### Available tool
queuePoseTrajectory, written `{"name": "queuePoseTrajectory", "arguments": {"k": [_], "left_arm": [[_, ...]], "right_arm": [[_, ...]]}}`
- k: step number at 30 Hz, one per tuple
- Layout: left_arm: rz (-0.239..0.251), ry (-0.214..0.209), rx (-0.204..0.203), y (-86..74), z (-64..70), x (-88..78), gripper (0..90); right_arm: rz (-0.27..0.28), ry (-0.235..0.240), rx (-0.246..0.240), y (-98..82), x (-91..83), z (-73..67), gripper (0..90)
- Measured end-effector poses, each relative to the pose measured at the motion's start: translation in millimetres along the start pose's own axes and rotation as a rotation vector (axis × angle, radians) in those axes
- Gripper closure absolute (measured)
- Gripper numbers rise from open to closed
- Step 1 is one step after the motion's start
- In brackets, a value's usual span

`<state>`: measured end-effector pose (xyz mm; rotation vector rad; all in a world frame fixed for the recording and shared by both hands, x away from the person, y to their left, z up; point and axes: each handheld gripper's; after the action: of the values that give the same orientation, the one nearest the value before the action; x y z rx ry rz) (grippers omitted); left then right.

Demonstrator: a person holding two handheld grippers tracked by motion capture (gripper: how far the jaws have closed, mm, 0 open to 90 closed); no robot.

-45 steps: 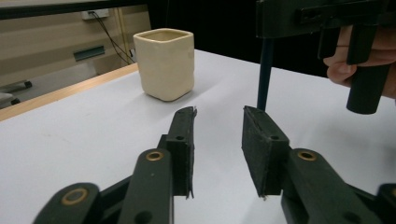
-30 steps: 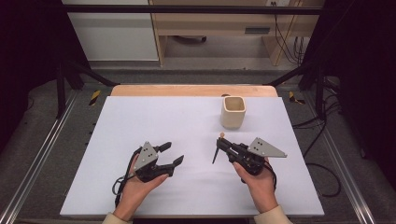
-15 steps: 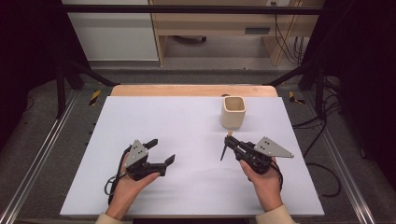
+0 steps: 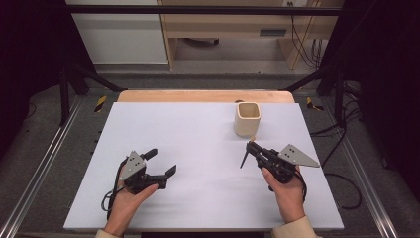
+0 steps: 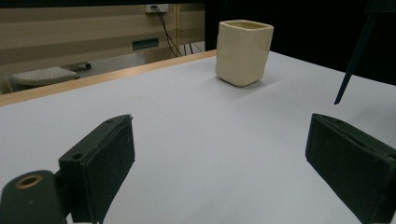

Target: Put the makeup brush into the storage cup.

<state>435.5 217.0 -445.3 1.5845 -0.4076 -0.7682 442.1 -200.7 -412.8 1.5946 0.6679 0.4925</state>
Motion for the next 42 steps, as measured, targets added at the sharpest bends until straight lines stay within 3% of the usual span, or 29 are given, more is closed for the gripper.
{"name": "queuePoseTrajectory", "arguments": {"k": [16, 20, 21, 23, 26, 29, 36, 42], "left_arm": [[0.024, 0.039, -0.008, -8.5, -16.0, -31.4, 4.7], [0.013, 0.06, -0.01, -12.7, -21.5, -27.8, 4.7], [0.007, 0.064, -0.01, -13.5, -22.1, -26.6, 4.7], [-0.001, 0.071, -0.004, -14.6, -22.6, -25.1, 4.7], [-0.008, 0.079, 0.016, -14.8, -22.1, -26.2, 4.7], [-0.003, 0.087, 0.012, -15.5, -22.8, -28.4, 4.7], [0.013, 0.126, 0.015, -14.8, -27.6, -30.8, 5.5], [0.019, 0.131, 0.002, -15.3, -30.6, -33.1, 5.5]], "right_arm": [[0.021, -0.08, -0.007, 2.2, -9.7, 13.9, 83.8], [0.007, -0.106, -0.039, 3.9, -11.4, 14.7, 83.8], [-0.007, -0.123, -0.079, 4.9, -12.1, 15.0, 83.8], [-0.023, -0.133, -0.103, 6.2, -13.0, 14.3, 83.8], [-0.023, -0.128, -0.103, 8.1, -13.2, 13.9, 83.9], [-0.034, -0.127, -0.11, 12.7, -11.4, 14.0, 83.8], [-0.081, -0.129, -0.185, 34.6, -4.4, 22.3, 83.8], [-0.092, -0.131, -0.178, 54.9, 1.9, 36.1, 83.8]]}}
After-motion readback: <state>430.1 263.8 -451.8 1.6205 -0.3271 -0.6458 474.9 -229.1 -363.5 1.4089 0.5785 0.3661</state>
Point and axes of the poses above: each handheld gripper's, and its own axes: x roughly forward along the jaws, y roughly out of its top, z roughly to its right, and after that the axes turned 2 degrees about x, right-handed
